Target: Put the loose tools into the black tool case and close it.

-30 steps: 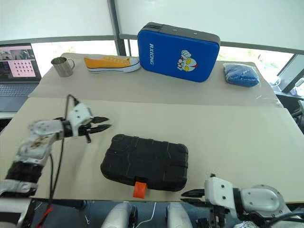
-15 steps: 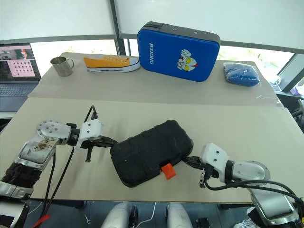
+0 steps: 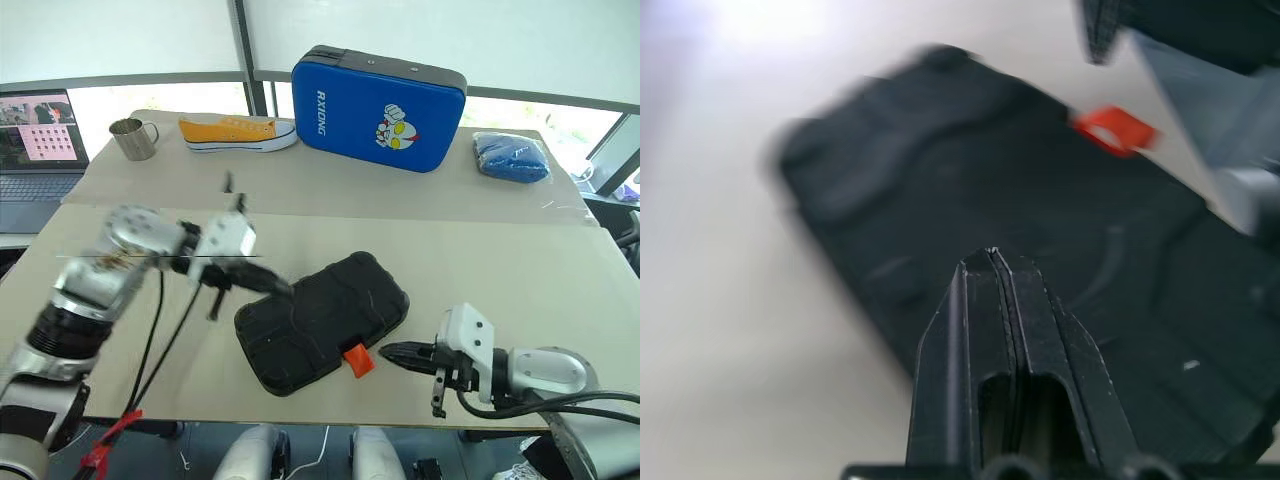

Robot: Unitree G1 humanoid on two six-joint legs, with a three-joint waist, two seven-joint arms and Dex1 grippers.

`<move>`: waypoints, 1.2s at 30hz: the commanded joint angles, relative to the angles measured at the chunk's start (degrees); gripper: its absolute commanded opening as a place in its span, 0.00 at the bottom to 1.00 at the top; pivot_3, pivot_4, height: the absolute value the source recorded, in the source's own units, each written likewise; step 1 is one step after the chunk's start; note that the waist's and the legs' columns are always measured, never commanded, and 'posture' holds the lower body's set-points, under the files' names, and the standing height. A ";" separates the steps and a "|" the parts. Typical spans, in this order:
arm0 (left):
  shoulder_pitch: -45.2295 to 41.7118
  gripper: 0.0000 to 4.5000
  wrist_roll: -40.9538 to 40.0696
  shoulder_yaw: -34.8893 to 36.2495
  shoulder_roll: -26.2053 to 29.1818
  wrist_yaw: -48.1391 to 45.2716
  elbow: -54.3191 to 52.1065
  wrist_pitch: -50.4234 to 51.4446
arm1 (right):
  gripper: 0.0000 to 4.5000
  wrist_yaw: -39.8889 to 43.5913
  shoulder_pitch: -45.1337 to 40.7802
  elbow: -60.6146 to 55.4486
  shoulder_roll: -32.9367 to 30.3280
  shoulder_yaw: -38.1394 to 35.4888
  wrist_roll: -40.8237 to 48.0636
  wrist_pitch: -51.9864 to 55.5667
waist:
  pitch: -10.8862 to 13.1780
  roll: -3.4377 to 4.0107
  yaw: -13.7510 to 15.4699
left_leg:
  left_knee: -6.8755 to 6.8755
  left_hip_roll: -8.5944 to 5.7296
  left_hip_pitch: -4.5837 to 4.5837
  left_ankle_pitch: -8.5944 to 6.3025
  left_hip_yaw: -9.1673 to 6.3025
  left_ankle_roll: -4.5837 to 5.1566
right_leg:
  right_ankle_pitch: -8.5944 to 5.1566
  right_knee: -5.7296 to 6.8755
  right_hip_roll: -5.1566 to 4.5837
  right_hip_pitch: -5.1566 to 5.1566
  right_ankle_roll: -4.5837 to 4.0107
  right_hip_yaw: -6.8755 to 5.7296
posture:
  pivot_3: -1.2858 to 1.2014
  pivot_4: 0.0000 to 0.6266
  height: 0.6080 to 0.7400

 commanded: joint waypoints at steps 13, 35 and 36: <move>0.51 0.01 10.16 -5.94 -3.73 0.13 8.33 -15.70 | 0.00 -2.35 -7.10 8.64 3.19 14.99 -14.64 -5.25 | -0.13 0.01 0.22 | 0.19 0.02 0.20 0.00 0.10 0.01 | 0.00 0.04 -0.01 0.24 0.00 -0.02 | 0.52 0.24 0.99; -0.67 0.01 13.77 -8.53 -10.36 2.67 10.57 -18.48 | 0.00 -7.96 -9.47 4.19 13.74 10.24 -8.11 -0.21 | -0.12 0.05 -0.97 | 0.25 0.11 0.13 0.00 0.01 0.01 | 0.01 0.22 0.11 0.09 -0.06 0.04 | 0.52 0.24 0.99; -0.57 0.01 13.91 -8.58 -10.44 2.70 10.68 -18.57 | 0.00 -8.11 -9.52 3.91 13.80 10.05 -8.00 0.04 | -0.12 0.05 -0.99 | 0.24 0.12 0.14 0.00 -0.06 0.01 | 0.01 0.22 0.12 0.08 -0.07 0.07 | 0.52 0.24 0.99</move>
